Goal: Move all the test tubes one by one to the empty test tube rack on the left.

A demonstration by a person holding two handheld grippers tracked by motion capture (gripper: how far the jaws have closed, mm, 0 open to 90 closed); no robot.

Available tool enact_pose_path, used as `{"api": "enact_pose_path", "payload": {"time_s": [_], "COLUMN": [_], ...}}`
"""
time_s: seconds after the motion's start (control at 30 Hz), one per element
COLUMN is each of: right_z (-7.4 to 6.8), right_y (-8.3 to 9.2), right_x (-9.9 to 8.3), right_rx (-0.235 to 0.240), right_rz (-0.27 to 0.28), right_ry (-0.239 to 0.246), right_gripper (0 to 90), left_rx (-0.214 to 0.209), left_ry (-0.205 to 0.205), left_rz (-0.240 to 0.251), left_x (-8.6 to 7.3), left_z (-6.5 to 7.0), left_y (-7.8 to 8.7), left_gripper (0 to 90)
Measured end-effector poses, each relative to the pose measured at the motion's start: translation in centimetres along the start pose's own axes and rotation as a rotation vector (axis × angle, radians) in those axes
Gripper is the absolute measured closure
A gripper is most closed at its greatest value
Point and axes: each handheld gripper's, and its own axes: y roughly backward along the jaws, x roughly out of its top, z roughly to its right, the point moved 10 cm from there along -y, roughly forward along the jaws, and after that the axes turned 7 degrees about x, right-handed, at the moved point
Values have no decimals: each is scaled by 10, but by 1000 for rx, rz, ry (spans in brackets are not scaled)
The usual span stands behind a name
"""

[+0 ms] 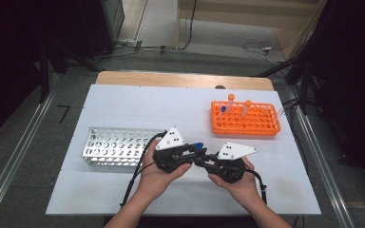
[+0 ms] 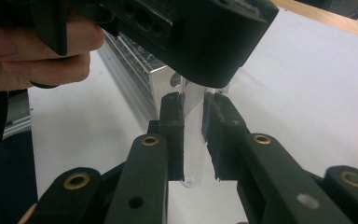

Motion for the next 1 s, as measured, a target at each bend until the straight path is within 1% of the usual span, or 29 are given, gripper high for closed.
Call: {"api": "enact_pose_path", "payload": {"time_s": [0.1,0.13,0.17,0.23,0.3,0.33,0.37,0.4,0.6,0.63,0.67,0.7,0.73,0.77,0.8,0.83,0.87,0.9,0.93,0.97,1.0], "right_z": [1,1,1,2,5,5,8,10,25,27,29,32,34,37,41,41,46,49,53,57,61], "right_y": [0,0,0,0,1,1,5,6,29,34,39,43,48,53,58,58,67,71,75,79,82], "right_x": [1,2,3,4,4,4,5,5,2,0,-1,-3,-6,-8,-11,-11,-15,-17,-19,-21,-23], "right_rx": [-2,0,6,23,21,21,20,18,-23,-31,-35,-44,-55,-67,-66,-66,-60,-67,-79,-87,-93], "right_rz": [11,17,22,22,19,19,27,29,56,60,65,67,61,62,68,68,77,78,81,84,92], "right_ry": [-1,-5,-5,-2,-6,-6,-23,-26,-74,-81,-87,-85,-78,-75,-86,-86,-91,-91,-94,-98,-110], "right_gripper": [748,740,705,596,514,514,436,408,204,165,131,74,44,17,0,0,0,0,0,0,0], "left_rx": [5,5,9,11,11,15,26,31,77,77,87,94,110,110,121,125,136,157,157,172,172], "left_ry": [-9,-21,-30,-30,-29,-31,-26,-22,-13,-13,-11,-6,3,3,6,8,11,10,10,19,19], "left_rz": [-1,-7,-5,5,8,11,19,23,41,41,45,48,57,57,62,64,68,71,71,74,74], "left_x": [1,3,5,10,12,14,17,19,26,26,27,28,29,29,29,30,30,29,29,29,29], "left_z": [0,0,-1,-4,-5,-7,-12,-14,-34,-34,-38,-41,-49,-49,-54,-56,-61,-67,-67,-74,-74], "left_y": [0,0,1,3,4,5,6,7,14,14,17,19,25,25,29,31,34,37,37,41,41], "left_gripper": [764,764,764,765,765,765,765,765,765,765,765,765,765,765,765,765,765,765,765,765,765]}}
